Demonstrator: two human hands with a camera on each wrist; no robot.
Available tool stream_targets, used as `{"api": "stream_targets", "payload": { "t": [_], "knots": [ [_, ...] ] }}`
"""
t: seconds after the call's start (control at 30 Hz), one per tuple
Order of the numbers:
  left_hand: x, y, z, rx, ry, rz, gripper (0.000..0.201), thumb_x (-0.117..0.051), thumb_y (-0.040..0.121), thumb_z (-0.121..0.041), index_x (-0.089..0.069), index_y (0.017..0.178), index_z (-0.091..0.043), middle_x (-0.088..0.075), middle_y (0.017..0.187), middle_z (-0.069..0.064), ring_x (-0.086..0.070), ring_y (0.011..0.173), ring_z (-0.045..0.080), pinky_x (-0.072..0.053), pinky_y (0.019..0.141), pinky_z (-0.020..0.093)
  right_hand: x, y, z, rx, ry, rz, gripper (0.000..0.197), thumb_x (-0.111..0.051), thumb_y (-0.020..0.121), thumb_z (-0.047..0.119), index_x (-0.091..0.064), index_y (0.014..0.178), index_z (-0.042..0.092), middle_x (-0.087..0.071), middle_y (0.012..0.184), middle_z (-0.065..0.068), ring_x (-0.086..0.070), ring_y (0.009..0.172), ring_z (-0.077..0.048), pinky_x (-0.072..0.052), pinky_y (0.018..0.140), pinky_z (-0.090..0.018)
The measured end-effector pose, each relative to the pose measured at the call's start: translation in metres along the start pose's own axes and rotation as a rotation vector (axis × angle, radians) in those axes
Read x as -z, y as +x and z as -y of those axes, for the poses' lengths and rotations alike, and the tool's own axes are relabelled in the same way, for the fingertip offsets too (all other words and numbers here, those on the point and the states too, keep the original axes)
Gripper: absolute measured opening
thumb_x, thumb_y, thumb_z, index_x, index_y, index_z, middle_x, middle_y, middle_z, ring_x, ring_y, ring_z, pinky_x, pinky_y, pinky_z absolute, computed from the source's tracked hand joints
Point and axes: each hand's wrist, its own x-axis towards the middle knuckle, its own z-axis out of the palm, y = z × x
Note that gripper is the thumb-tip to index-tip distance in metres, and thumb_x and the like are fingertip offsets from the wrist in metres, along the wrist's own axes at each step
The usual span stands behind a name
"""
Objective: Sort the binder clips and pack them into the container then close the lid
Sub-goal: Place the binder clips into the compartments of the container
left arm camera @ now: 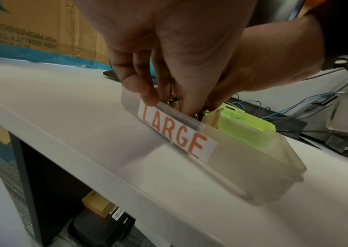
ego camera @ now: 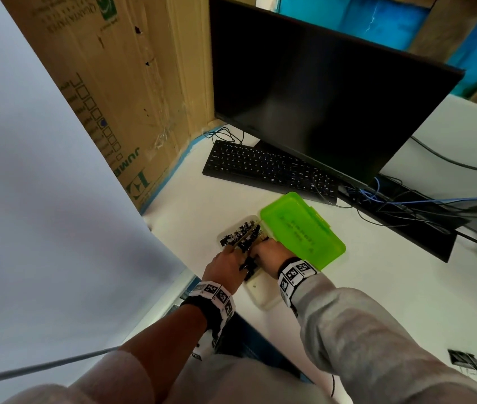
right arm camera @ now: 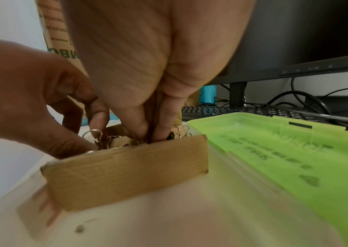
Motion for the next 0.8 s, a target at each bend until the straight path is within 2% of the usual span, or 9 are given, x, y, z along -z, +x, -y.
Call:
{"api": "stream_targets", "payload": {
  "t": [0.1, 0.2, 0.3, 0.37, 0.47, 0.53, 0.6, 0.8],
  "knots": [
    [0.002, 0.004, -0.001, 0.009, -0.021, 0.034, 0.019, -0.066, 0.079, -0.026, -0.056, 0.092, -0.017, -0.054, 0.107, 0.004, -0.061, 0.093, 0.031, -0.053, 0.078, 0.044, 0.002, -0.006, -0.003, 0.045, -0.002, -0.001, 0.026, -0.05, 0.089, 0.01, -0.068, 0.107, 0.015, -0.066, 0.112, -0.012, -0.062, 0.102, -0.029, -0.051, 0.089, -0.036],
    [0.007, 0.01, -0.006, 0.043, -0.062, 0.071, 0.028, -0.068, 0.076, -0.023, -0.054, 0.1, -0.019, -0.057, 0.109, 0.004, -0.062, 0.094, 0.032, -0.053, 0.08, 0.043, 0.002, -0.014, -0.011, 0.092, 0.042, -0.047, 0.037, -0.049, 0.085, 0.003, -0.067, 0.111, 0.022, -0.066, 0.116, -0.007, -0.061, 0.106, -0.027, -0.052, 0.09, -0.039],
    [0.015, 0.018, -0.018, 0.044, -0.092, 0.042, 0.026, -0.054, 0.089, -0.04, -0.049, 0.103, -0.019, -0.054, 0.112, 0.005, -0.06, 0.094, 0.031, -0.05, 0.08, 0.042, 0.006, -0.026, -0.03, 0.071, 0.083, -0.153, 0.054, -0.043, 0.082, -0.008, -0.061, 0.122, 0.024, -0.06, 0.124, -0.008, -0.054, 0.115, -0.026, -0.047, 0.097, -0.037],
    [0.02, 0.022, -0.032, -0.014, -0.039, 0.039, 0.032, -0.054, 0.089, -0.038, -0.047, 0.109, -0.014, -0.049, 0.116, 0.008, -0.059, 0.099, 0.032, -0.049, 0.083, 0.043, 0.011, -0.039, -0.05, 0.011, 0.114, -0.225, 0.058, -0.041, 0.082, -0.009, -0.058, 0.125, 0.025, -0.058, 0.126, -0.01, -0.049, 0.12, -0.027, -0.042, 0.1, -0.035],
    [0.019, 0.027, -0.069, -0.148, 0.0, -0.008, 0.033, -0.061, 0.082, -0.02, -0.047, 0.111, -0.011, -0.046, 0.116, 0.009, -0.057, 0.099, 0.032, -0.046, 0.086, 0.042, 0.015, -0.065, -0.093, -0.121, 0.16, -0.279, 0.054, -0.043, 0.081, -0.006, -0.06, 0.123, 0.023, -0.059, 0.126, -0.01, -0.046, 0.124, -0.027, -0.037, 0.104, -0.032],
    [0.005, 0.03, -0.102, -0.231, 0.008, 0.007, 0.033, -0.056, 0.078, -0.001, -0.047, 0.107, -0.013, -0.045, 0.116, 0.007, -0.057, 0.097, 0.032, -0.046, 0.085, 0.041, 0.015, -0.092, -0.124, -0.226, 0.195, -0.337, 0.051, -0.043, 0.081, -0.001, -0.063, 0.119, 0.027, -0.061, 0.121, -0.009, -0.051, 0.118, -0.028, -0.04, 0.103, -0.033],
    [-0.021, 0.03, -0.137, -0.34, -0.006, 0.076, 0.037, -0.052, 0.073, 0.007, -0.046, 0.103, -0.015, -0.045, 0.114, 0.008, -0.055, 0.097, 0.033, -0.046, 0.087, 0.042, 0.011, -0.126, -0.155, -0.323, 0.204, -0.371, 0.047, -0.042, 0.084, 0.001, -0.064, 0.117, 0.027, -0.063, 0.116, -0.008, -0.053, 0.114, -0.027, -0.042, 0.101, -0.034],
    [-0.101, -0.002, -0.24, -0.564, 0.075, 0.311, 0.034, -0.059, 0.083, -0.01, -0.047, 0.112, -0.021, -0.041, 0.123, -0.001, -0.058, 0.097, 0.025, -0.049, 0.084, 0.039, -0.014, -0.25, -0.236, -0.651, 0.239, -0.549, 0.037, -0.047, 0.083, 0.004, -0.068, 0.107, 0.025, -0.064, 0.115, -0.004, -0.057, 0.108, -0.024, -0.045, 0.097, -0.033]
  ]
}}
